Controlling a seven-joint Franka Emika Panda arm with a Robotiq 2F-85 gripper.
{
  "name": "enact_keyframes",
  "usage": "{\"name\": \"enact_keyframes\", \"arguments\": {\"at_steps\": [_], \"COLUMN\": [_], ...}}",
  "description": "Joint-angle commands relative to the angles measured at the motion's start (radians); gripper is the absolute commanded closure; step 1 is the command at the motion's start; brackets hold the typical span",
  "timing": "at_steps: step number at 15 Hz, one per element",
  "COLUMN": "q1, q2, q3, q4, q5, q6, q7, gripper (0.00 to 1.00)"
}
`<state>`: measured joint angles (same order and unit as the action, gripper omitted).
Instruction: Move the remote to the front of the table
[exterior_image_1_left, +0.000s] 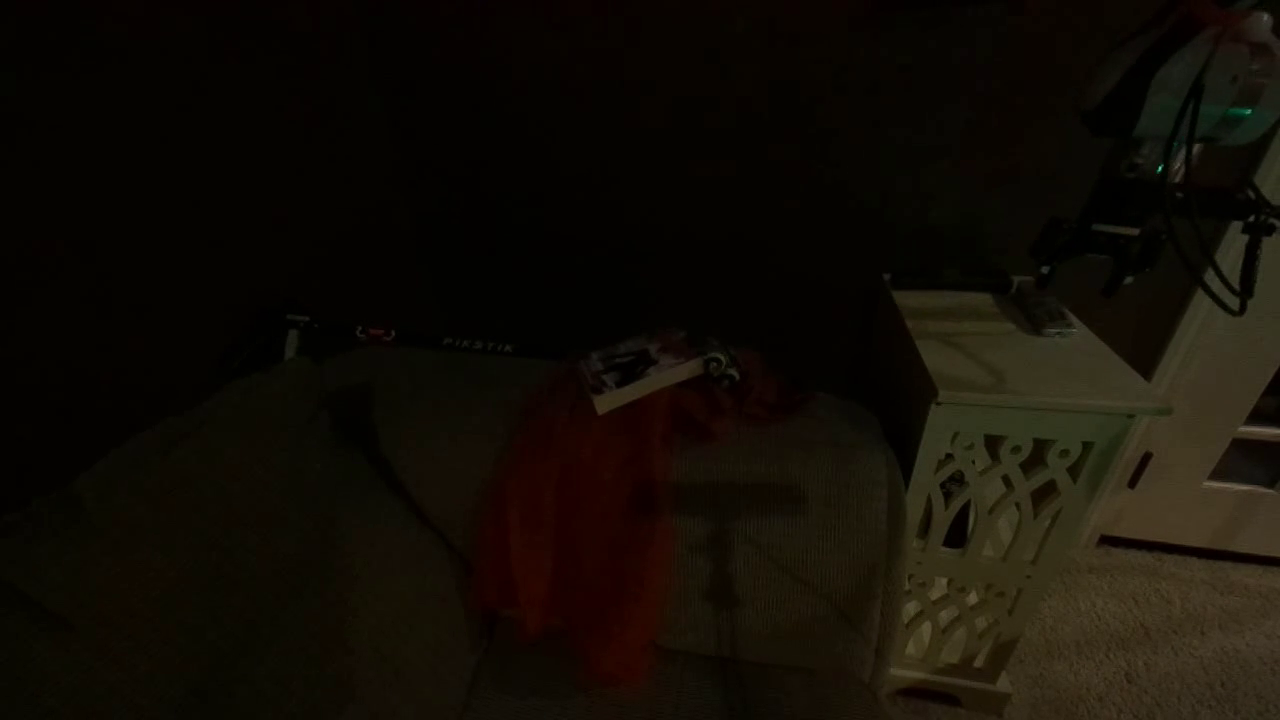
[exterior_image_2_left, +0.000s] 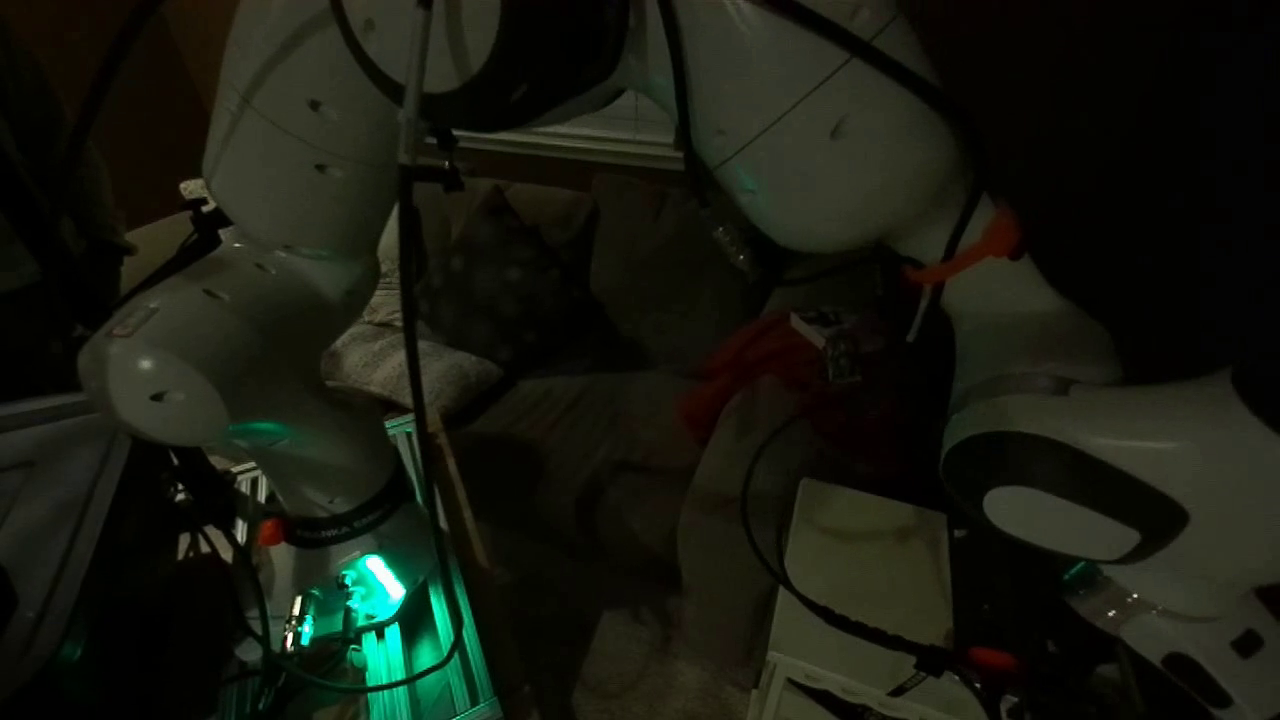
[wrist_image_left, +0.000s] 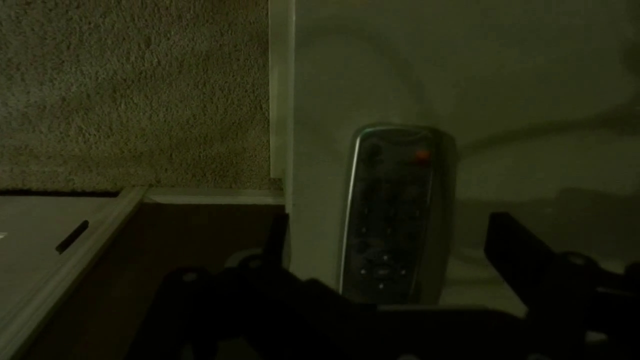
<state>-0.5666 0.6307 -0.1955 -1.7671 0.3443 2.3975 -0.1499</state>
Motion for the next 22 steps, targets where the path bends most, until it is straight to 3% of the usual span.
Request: {"name": "enact_keyframes", "arguments": {"at_steps": [1,9,17,22], "q1": [0.002,0.008,0.051,0.045], "q2": [-0.051,-0.024,0.013,0.049], "q3": [0.030,0.093,0.020,0.037], "q4": [-0.113,-0.154,-0.117,-0.105], "q5": [0.035,0.032,-0.029,-0.015], "q6": [0.138,0.353,0.381,0.389], "q7": [-0.023,-0.012,0.075,0.080], "gripper": [0.00,0.00,0.00,0.00]}}
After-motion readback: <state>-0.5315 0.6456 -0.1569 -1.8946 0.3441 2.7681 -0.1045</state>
